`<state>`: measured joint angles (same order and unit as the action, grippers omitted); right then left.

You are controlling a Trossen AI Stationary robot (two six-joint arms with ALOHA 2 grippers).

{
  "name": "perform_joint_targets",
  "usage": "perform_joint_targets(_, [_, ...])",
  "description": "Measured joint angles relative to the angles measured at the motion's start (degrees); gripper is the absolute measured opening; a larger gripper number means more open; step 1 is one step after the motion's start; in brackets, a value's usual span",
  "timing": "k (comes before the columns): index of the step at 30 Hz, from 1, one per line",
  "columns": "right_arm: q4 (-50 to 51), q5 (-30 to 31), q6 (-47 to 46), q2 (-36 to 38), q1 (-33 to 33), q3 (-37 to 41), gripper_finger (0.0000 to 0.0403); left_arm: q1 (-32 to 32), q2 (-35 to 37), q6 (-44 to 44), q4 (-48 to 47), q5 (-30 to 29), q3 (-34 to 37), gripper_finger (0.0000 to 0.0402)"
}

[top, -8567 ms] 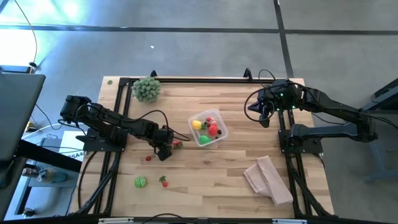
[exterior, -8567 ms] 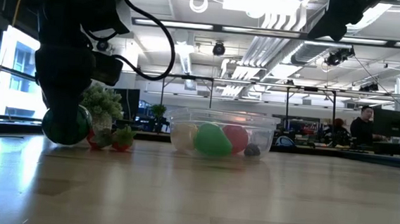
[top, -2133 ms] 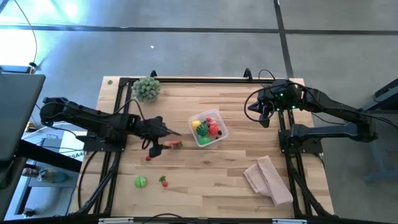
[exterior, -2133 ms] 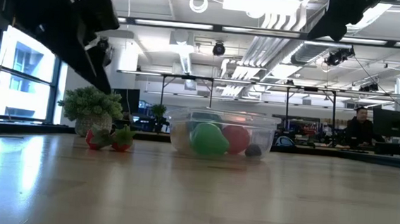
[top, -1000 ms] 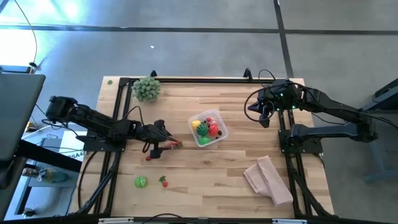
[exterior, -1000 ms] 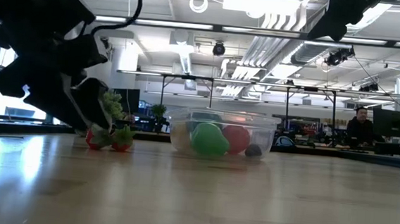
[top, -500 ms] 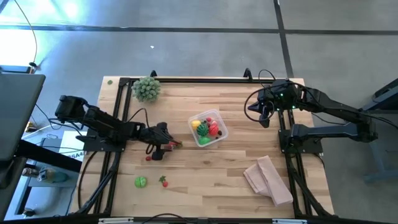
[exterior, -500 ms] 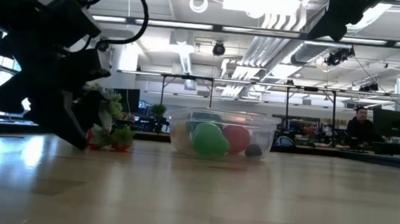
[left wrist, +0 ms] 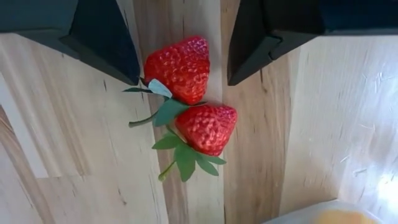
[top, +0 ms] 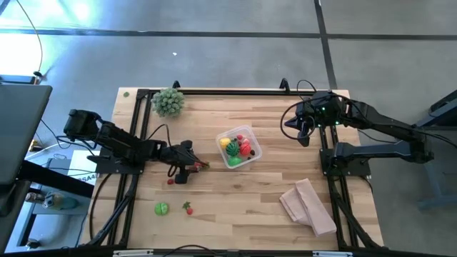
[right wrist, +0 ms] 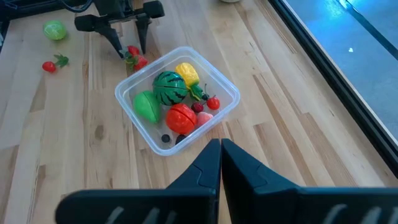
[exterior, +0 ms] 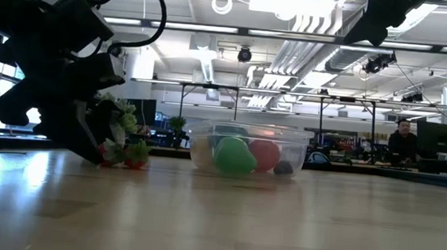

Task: Pick and placing Produce into tupperware
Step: Put the red strawberry into the transparent bin

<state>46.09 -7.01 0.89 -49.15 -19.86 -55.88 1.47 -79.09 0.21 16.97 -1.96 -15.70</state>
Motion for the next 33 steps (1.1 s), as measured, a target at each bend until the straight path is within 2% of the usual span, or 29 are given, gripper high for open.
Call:
perform_joint_targets(20, [0.0, 0.0, 0.0, 0.0, 0.0, 0.0, 0.0004, 0.0, 0.0, -0.7, 0.1, -0.2, 0.0, 0.0170])
perform_joint_targets(33, [0.0, 0.0, 0.0, 0.0, 0.0, 0.0, 0.0004, 0.0, 0.0, -0.7, 0.7, -0.2, 0.0, 0.0157])
